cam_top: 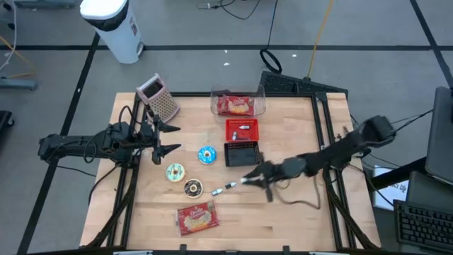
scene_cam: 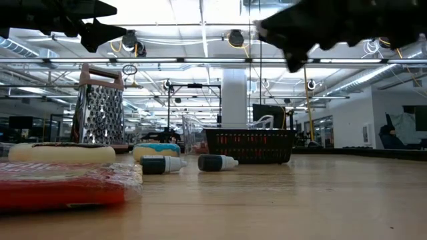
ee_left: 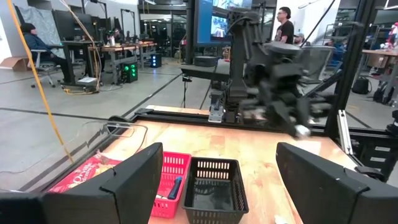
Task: Pick & Place Food Item
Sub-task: Put the dark blue food coloring into the red bin, then put the popcorn pack into the transparent bin
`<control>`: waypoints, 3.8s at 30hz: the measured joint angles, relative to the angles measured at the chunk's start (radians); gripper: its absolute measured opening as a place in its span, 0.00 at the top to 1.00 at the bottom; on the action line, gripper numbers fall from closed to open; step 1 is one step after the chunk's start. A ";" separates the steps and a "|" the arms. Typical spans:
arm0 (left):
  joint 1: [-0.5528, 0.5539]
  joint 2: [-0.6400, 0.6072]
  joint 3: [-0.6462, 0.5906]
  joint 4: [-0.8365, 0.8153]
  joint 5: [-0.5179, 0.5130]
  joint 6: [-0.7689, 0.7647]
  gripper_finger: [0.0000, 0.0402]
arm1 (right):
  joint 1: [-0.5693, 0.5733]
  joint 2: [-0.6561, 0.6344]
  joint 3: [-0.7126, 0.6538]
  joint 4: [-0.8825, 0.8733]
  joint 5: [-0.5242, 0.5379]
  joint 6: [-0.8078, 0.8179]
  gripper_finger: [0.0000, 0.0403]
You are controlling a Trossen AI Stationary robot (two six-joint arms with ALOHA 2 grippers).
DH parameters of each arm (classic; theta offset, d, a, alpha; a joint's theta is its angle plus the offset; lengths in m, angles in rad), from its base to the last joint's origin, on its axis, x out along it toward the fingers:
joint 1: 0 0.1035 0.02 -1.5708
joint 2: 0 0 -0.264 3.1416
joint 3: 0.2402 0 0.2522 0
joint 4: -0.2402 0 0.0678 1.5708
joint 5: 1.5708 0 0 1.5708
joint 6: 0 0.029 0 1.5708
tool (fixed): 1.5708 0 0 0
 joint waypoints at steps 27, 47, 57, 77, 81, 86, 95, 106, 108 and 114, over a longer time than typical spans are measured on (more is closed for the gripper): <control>0.000 0.000 0.000 0.000 0.000 0.000 0.23 | -0.408 -0.144 0.008 -0.348 0.023 0.045 0.84; 0.000 0.000 0.000 0.000 0.000 0.000 0.23 | -0.620 0.148 0.100 -0.321 -0.031 0.082 0.81; 0.000 0.000 0.000 0.000 0.000 0.000 0.23 | -0.619 0.148 0.100 -0.303 -0.031 0.083 0.67; 0.000 0.000 0.000 0.000 0.000 0.000 0.23 | -0.431 0.147 0.100 -0.062 -0.163 0.031 0.60; 0.000 0.000 0.000 0.000 0.000 0.000 0.23 | -0.349 0.147 0.100 -0.033 -0.163 0.026 0.60; 0.000 0.000 0.000 0.000 0.000 0.000 0.23 | -0.240 0.147 0.100 -0.020 -0.162 0.026 0.60; 0.000 0.000 0.000 0.000 0.000 0.000 0.23 | -0.073 0.146 0.100 -0.026 -0.109 0.028 0.60; 0.000 0.000 0.000 0.000 0.000 0.000 0.23 | 0.008 0.138 0.099 -0.027 -0.110 -0.056 0.60; 0.000 0.000 0.000 0.004 0.001 -0.009 0.23 | 0.001 0.138 0.099 -0.027 -0.110 -0.056 0.60; 0.000 0.000 0.000 0.060 0.026 -0.304 0.23 | 0.001 0.138 0.099 -0.028 -0.110 -0.049 0.60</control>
